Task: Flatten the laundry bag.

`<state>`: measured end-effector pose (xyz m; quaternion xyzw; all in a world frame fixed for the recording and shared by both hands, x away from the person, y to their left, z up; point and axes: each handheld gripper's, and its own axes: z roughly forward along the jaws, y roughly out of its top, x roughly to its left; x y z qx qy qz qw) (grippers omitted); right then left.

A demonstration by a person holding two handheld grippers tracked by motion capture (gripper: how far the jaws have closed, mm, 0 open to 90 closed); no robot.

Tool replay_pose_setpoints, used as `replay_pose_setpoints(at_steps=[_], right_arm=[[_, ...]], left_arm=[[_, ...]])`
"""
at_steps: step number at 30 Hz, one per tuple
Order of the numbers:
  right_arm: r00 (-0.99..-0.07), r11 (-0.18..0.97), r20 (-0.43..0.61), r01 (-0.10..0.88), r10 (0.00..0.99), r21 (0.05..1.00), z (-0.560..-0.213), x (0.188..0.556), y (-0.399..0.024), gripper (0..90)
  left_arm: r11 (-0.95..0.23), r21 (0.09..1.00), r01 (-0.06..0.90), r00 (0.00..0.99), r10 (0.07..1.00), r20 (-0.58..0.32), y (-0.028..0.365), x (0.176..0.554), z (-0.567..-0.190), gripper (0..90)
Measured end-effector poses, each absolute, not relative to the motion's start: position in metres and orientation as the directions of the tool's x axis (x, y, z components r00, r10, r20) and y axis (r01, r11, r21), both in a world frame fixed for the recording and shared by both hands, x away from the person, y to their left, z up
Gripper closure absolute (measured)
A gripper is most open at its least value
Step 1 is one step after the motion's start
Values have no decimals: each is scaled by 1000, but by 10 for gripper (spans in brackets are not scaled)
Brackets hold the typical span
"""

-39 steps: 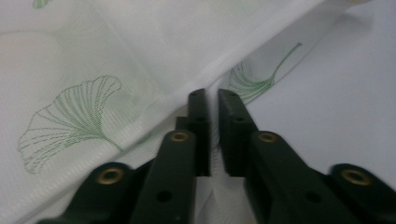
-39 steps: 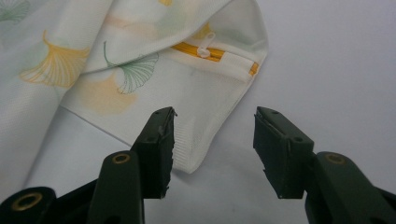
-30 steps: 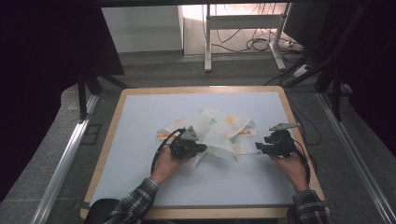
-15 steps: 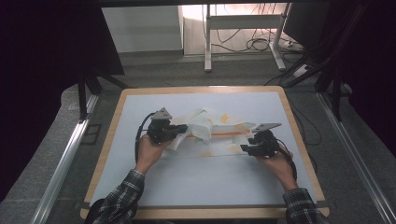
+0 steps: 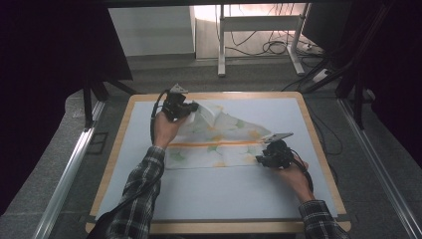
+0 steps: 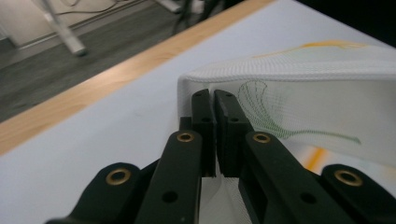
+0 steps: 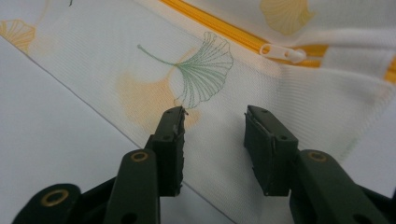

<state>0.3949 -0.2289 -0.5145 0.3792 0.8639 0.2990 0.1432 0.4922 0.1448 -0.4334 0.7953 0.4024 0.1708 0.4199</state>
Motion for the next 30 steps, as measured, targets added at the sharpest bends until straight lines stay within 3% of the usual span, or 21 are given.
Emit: replay_pose_setpoints(at_steps=[3,8,9,11,15,18,21,24,30], right_arm=[[-677,542,-25,566,735,621,-514,394,-229,565],[-686,539,-6,566,728,623,-514,395,-230,534],[-686,539,-6,566,728,623,-514,395,-230,534],[-686,530,11,572,728,626,-514,396,-231,529],[-687,531,13,573,726,624,-514,396,-233,520],[-683,529,14,578,730,621,-513,397,-233,515],[-672,516,29,596,740,615,-512,399,-236,509],[-670,514,32,597,741,616,-509,401,-235,521],[-692,506,44,568,720,649,-496,402,-227,520]], left_arm=[[-286,787,546,555,827,-85,150,515,-441,827],[-313,741,593,491,871,-25,162,532,-460,466],[-313,742,593,484,875,-18,164,531,-461,466],[-312,748,586,477,879,-8,174,528,-459,319],[-252,751,611,437,898,-55,212,516,-450,233],[-259,742,619,424,905,-38,227,507,-451,207],[-214,745,632,426,899,-103,251,484,-461,198],[-226,749,623,466,876,-123,254,469,-468,183],[-357,727,586,574,816,-62,240,418,-498,149]])
